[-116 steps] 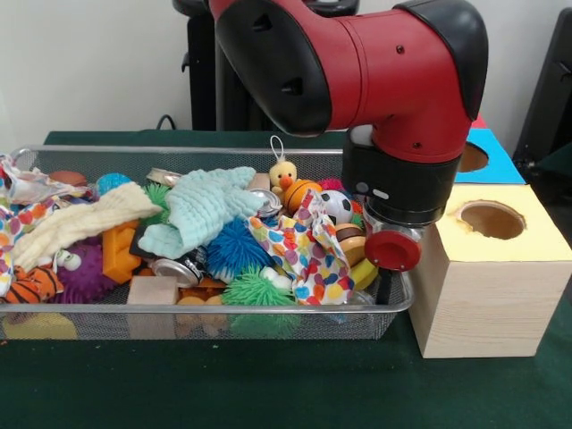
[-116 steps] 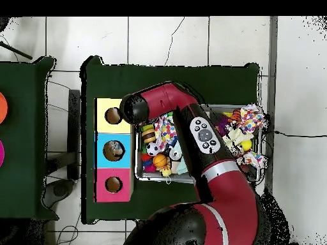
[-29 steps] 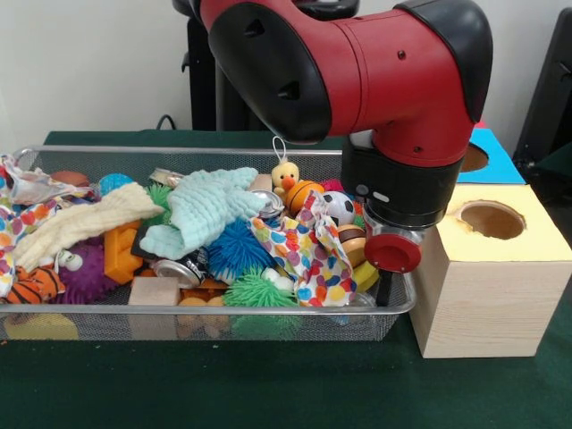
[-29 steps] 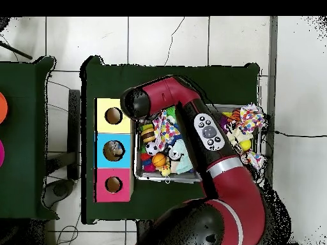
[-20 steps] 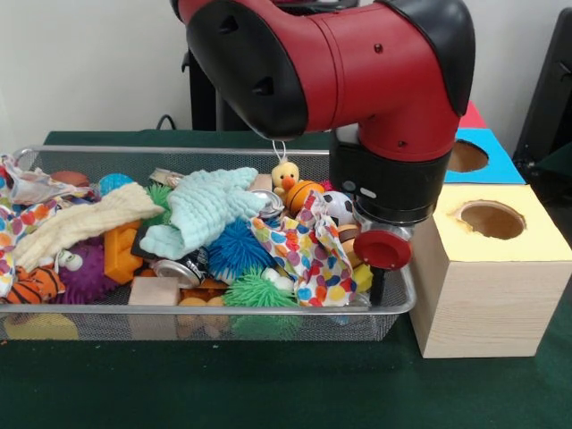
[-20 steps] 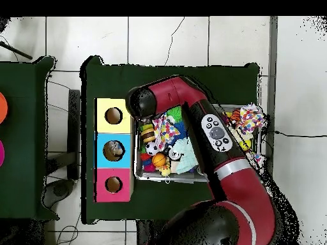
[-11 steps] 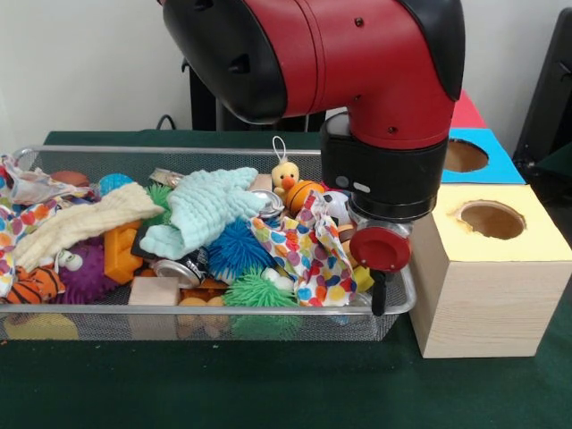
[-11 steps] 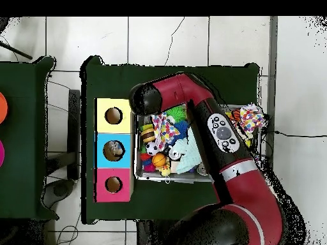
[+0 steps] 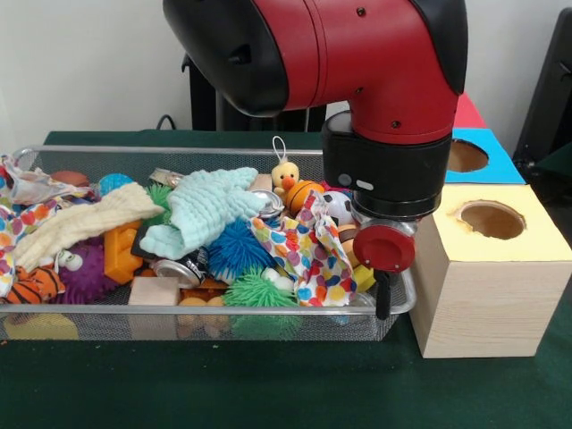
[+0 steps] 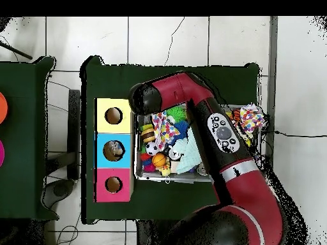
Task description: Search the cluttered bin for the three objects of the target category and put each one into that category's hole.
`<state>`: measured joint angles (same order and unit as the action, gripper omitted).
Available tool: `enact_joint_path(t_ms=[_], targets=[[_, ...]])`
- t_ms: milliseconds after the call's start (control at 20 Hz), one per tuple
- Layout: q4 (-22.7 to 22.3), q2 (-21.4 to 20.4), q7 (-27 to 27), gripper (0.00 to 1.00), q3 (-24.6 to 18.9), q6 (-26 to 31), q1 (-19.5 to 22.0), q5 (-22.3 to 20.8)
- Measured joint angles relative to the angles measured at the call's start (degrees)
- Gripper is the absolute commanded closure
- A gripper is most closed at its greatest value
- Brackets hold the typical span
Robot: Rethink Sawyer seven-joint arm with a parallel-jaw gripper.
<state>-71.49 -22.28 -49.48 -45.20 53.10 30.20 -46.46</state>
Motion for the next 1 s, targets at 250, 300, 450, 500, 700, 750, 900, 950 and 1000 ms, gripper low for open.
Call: enact_joint_path(t_ms=[250, 300, 450, 500, 700, 750, 900, 950, 1000], targets=[[0.0, -0.4, 0.0, 0.0, 0.0, -1.0, 0.0, -0.2], [0.0, -0.5, 0.0, 0.0, 0.0, -1.2, 0.0, -0.2], [0.0, -0.7, 0.0, 0.0, 0.0, -1.8, -0.1, -0.3], [0.0, -0.7, 0.0, 0.0, 0.0, -1.9, -0.1, -0.3], [0.0, -0.8, 0.0, 0.0, 0.0, -2.1, -0.5, -0.4], [0.2, -0.7, 0.0, 0.0, 0.0, -2.1, -0.7, -0.4], [0.7, -0.6, 0.0, 0.0, 0.0, -2.1, -1.2, -0.5], [1.0, -0.4, 0.0, 0.0, 0.0, -2.1, -1.4, -0.6], [1.1, -0.4, 0.0, 0.0, 0.0, -2.1, -1.4, -0.6]])
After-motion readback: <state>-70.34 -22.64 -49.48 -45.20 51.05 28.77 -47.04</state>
